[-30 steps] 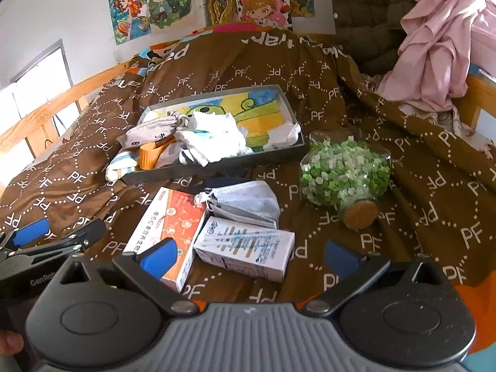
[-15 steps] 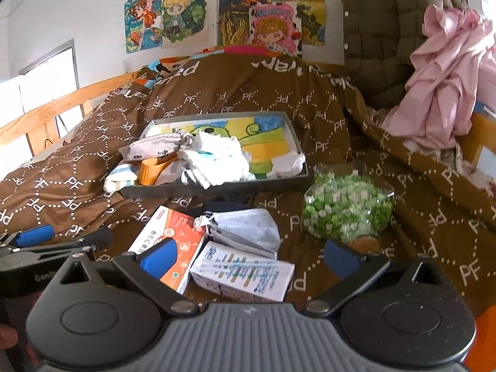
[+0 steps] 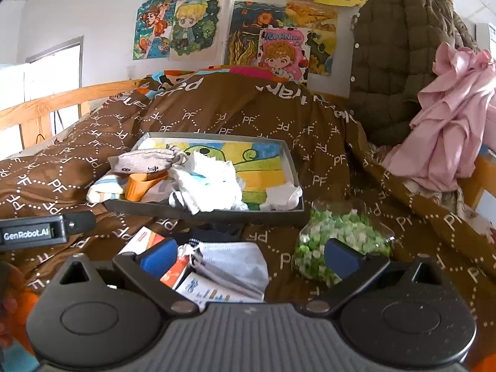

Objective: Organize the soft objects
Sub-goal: 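Grasp the black striped cloth with the left tool while the right tool grasps the grey face mask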

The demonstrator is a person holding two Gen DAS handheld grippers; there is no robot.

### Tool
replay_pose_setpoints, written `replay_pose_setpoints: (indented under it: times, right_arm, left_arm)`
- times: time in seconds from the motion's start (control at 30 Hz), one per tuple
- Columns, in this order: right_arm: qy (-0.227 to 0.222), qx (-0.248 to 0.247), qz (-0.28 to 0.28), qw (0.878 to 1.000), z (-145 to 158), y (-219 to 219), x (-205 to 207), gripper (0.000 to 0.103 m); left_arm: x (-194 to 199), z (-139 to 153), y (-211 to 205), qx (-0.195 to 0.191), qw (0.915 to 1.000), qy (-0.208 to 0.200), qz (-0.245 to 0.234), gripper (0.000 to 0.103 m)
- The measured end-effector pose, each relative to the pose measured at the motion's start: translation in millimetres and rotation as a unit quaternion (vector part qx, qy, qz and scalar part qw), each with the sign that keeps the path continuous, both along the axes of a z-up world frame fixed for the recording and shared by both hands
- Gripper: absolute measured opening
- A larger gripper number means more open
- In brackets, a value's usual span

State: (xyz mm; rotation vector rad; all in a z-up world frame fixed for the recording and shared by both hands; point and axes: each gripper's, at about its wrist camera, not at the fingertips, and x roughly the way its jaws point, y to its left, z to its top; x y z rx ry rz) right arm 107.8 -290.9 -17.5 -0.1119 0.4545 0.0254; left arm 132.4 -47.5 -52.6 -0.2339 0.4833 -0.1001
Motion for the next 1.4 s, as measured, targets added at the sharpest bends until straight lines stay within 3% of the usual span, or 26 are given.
replay_pose_setpoints:
  times: [0.17,0.43,0.6,0.83,1.03,1.27,1.4]
  right_arm:
    - [0.002,-0.011,0.010,1.000,-5.8,1.8,16.7,0.103]
    - [0.039,-0.010,0.025,0.999,-20.5,1.0,44.1,0.103]
    - [0.064,-0.010,0.037,0.997,-29.4,-1.5,56.3,0.103]
    - [0.097,0.014,0.041,0.994,-41.1,-7.7,74.6,0.103]
    - [0.113,0.017,0.042,0.993,-50.7,-8.3,89.6,0.103]
    - [0.133,0.003,0.035,0.991,-62.1,-5.9,104.5,0.103]
    - [0.140,0.012,0.031,0.990,-65.8,-8.1,108.8,0.102]
  left_arm:
    - [11.1,-3.4,2.7,-0.012,0.9999,0.001,-0.012,0.102]
    - [38.3,-0.8,-2.0,-0.014,0.9970,0.005,-0.077,0.102]
    - [66.7,2.6,-3.7,-0.043,0.9936,0.033,-0.099,0.102]
    - [129.9,-5.2,-27.8,-0.082,0.9721,0.123,-0.182,0.102]
    - [178.1,-26.0,-56.6,-0.096,0.9530,0.216,-0.189,0.102]
    - [211.0,-48.8,-80.7,-0.070,0.9314,0.295,-0.201,0.096]
    - [214.7,-52.2,-88.7,-0.045,0.9298,0.298,-0.212,0.094]
